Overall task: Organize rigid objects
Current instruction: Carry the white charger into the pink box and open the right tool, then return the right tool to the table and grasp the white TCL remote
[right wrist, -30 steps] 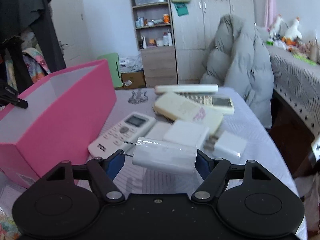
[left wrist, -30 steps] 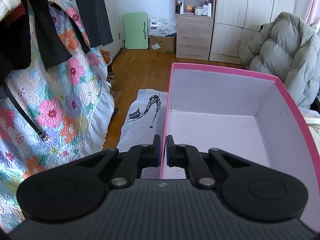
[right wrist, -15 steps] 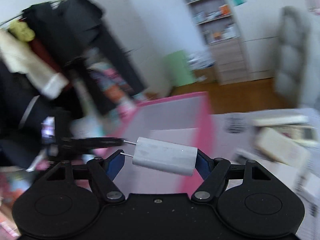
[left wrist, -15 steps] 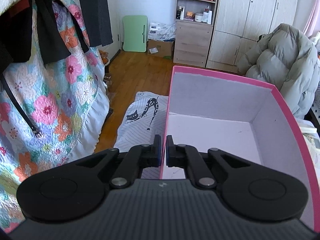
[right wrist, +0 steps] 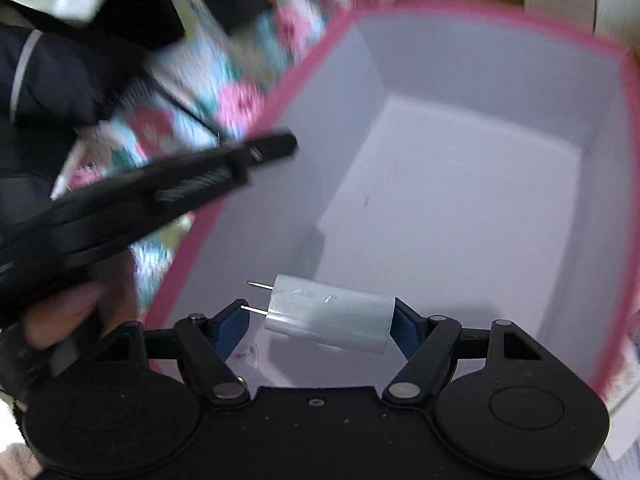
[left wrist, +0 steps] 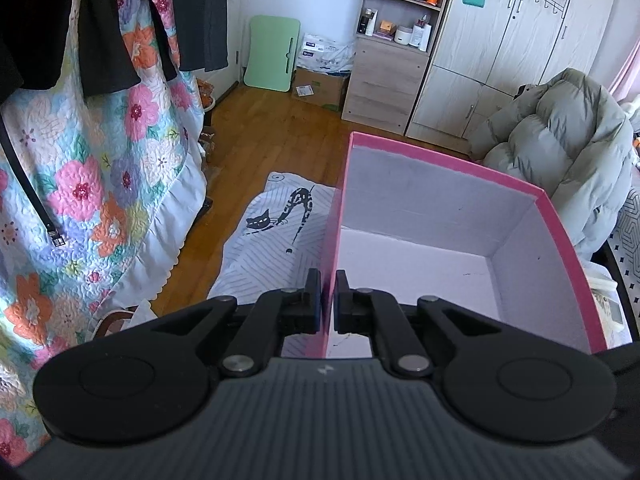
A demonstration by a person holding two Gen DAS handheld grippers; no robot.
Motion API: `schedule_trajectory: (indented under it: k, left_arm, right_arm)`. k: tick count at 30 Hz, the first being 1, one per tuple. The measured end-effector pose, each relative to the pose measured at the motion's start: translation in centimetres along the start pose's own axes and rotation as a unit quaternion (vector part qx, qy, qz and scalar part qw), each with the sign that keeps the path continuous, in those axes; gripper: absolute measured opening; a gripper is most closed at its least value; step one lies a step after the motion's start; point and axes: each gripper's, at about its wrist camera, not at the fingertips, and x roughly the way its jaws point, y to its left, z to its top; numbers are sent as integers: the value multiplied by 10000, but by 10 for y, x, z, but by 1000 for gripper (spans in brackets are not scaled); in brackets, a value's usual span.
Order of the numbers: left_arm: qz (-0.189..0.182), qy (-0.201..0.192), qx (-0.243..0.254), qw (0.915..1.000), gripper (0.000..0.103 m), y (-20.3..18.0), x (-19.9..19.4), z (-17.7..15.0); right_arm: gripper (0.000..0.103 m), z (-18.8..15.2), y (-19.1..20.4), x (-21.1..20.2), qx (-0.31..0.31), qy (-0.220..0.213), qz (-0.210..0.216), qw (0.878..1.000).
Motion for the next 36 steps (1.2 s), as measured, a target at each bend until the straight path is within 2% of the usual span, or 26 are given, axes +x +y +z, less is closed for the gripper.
schedule_trajectory:
  k: [2,4,6,10,13,18,22,26,30,33,36]
  left_arm:
    - [-27,-3,-42,10000,5,0,0,-1]
    - [-35,-4,-17,10000,5,-1,0,-1]
    - [-44,-2,-20,10000,5,-1,0,-1]
    - [-53,-4,-41,10000,5,1,0,0]
    - [-96,20,-111,9999,6,4,1,1]
    - [-117,29,-147,9998,6,6,0,1]
    - [-103,35,-127,9999,6,7,1,1]
    - [-49,90,-45,9999,6,3,3,1]
    - [56,78,161,9998,6,-2,2,2]
    - [179,-12,318,9993,6,-8,0,1]
    - [311,-231,597,9975,6,-15,-4,0]
  right_arm:
    - [78,6,-5,14,91,333,30,9994]
    - [79,9,-6,23,219,512,47,9984]
    - [79,11,-2,25,82,622,84,9980]
    - [78,18,-5,39,404,997,555,9926]
    - [81,22,-7,32,517,706,501,9949]
    - [81,11,0,7,65,-68,-201,9998]
    - [81,-16,9,-34,-253,-632,-77,9977]
    - [81,-49,3,-89,-509,-1537,-254,9865]
    - [81,-100,-20,-128,-318,-2198,-1104,9687]
    - [81,-134,-46,-137,-15,-2440,-1408,9595]
    - [81,-157,-76,-135,295,-2428,-1846,9519]
